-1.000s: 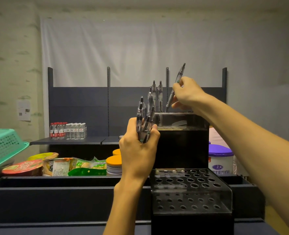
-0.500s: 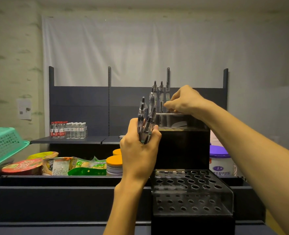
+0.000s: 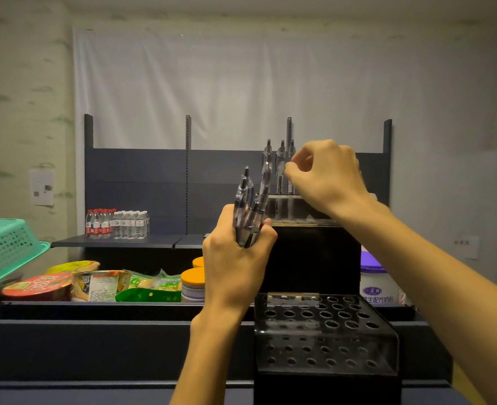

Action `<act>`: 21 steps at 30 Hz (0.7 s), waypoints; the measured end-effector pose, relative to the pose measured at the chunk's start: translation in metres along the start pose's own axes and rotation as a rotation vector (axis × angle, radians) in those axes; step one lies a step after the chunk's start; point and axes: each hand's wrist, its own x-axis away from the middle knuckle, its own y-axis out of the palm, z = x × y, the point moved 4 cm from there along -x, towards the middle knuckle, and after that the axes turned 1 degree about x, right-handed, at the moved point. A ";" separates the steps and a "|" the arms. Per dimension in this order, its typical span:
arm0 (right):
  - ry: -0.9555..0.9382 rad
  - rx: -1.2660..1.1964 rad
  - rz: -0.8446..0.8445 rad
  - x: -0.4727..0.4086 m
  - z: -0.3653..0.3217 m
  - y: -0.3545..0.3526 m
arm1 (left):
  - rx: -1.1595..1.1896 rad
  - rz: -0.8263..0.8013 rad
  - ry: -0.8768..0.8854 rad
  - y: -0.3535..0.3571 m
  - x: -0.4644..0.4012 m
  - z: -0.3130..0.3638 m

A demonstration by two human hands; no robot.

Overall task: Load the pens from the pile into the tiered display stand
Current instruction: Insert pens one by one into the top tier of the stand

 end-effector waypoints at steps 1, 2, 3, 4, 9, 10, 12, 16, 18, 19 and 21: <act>-0.035 -0.063 -0.017 0.005 -0.005 -0.003 | -0.006 -0.003 0.001 0.000 0.000 0.001; -0.058 -0.140 -0.066 0.010 -0.010 -0.005 | -0.011 -0.004 0.002 0.000 0.000 0.001; -0.073 -0.222 -0.133 0.015 -0.015 -0.006 | -0.011 -0.001 -0.001 0.000 0.000 0.001; -0.084 -0.290 -0.200 0.019 -0.020 -0.006 | -0.007 0.004 -0.007 -0.001 0.000 0.001; -0.088 -0.379 -0.419 0.029 -0.028 -0.007 | 0.033 0.011 -0.003 -0.004 0.000 0.006; -0.093 -0.378 -0.450 0.029 -0.028 -0.008 | 0.040 0.014 0.013 -0.005 0.000 0.009; -0.105 -0.410 -0.520 0.031 -0.030 -0.011 | 0.054 0.019 0.040 -0.005 0.000 0.013; -0.071 -0.502 -0.561 0.035 -0.027 -0.013 | 0.040 0.023 0.070 -0.005 -0.001 0.017; 0.009 -0.569 -0.506 0.032 -0.021 -0.012 | 0.038 0.023 0.066 -0.004 0.000 0.017; 0.067 -0.596 -0.450 0.028 -0.017 -0.012 | 0.037 0.027 0.063 -0.003 0.001 0.017; 0.199 -0.676 -0.348 0.020 -0.009 -0.013 | 0.034 0.030 0.062 -0.002 0.002 0.016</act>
